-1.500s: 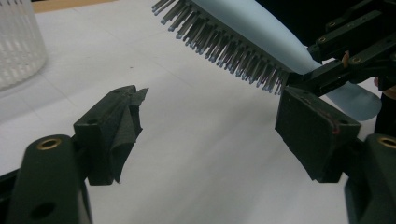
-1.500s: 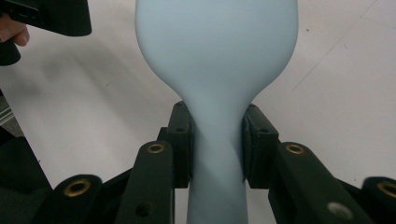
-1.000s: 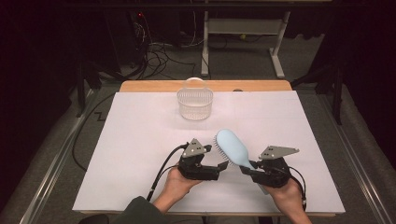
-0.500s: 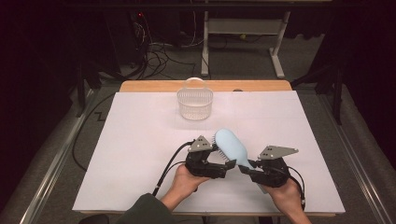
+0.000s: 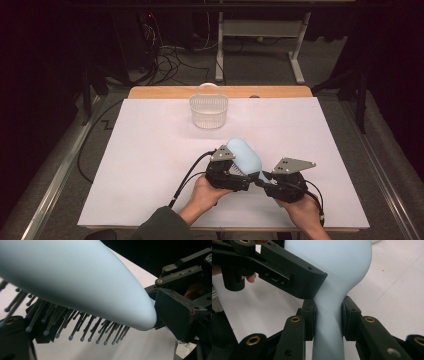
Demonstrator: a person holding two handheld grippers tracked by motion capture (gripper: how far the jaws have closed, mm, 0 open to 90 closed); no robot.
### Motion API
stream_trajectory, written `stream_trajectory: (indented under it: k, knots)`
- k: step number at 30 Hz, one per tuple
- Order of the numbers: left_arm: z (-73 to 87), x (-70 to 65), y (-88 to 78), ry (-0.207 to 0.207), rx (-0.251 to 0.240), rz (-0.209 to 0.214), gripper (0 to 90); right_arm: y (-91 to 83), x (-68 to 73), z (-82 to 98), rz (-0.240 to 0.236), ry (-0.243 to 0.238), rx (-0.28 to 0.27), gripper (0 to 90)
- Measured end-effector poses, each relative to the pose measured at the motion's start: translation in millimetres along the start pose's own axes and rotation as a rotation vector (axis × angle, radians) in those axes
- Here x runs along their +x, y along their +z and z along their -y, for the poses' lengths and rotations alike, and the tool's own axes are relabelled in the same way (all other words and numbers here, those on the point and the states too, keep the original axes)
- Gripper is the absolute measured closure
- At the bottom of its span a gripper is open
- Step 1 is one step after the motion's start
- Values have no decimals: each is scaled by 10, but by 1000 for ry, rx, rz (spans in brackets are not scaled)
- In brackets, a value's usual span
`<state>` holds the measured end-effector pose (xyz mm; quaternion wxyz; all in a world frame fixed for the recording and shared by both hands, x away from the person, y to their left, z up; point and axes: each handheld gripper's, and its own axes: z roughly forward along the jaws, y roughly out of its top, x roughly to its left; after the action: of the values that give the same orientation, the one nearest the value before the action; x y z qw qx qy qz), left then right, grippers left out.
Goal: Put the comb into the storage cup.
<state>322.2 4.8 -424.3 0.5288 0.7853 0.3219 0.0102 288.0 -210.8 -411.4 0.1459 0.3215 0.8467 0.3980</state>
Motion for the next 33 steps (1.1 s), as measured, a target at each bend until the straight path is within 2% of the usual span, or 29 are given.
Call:
stream_trajectory:
  k: [5, 12, 15, 17, 33]
  knots:
    - [-26, -21, -12, -30, -1, -12, 188, 13, 6, -4, 7, -4, 4, 700]
    - [-44, -35, -39, -30, 5, -13, 239, 25, 4, -15, 3, -2, 4, 701]
    - [-53, -32, -49, -45, 6, -11, 261, 34, -1, -23, -2, 0, 2, 701]
    - [-70, -26, -70, -73, 3, -4, 297, 41, -1, -29, -4, 4, 0, 701]
    - [-113, -71, -215, -89, -30, -16, 436, 89, 43, -89, -19, -12, -10, 701]
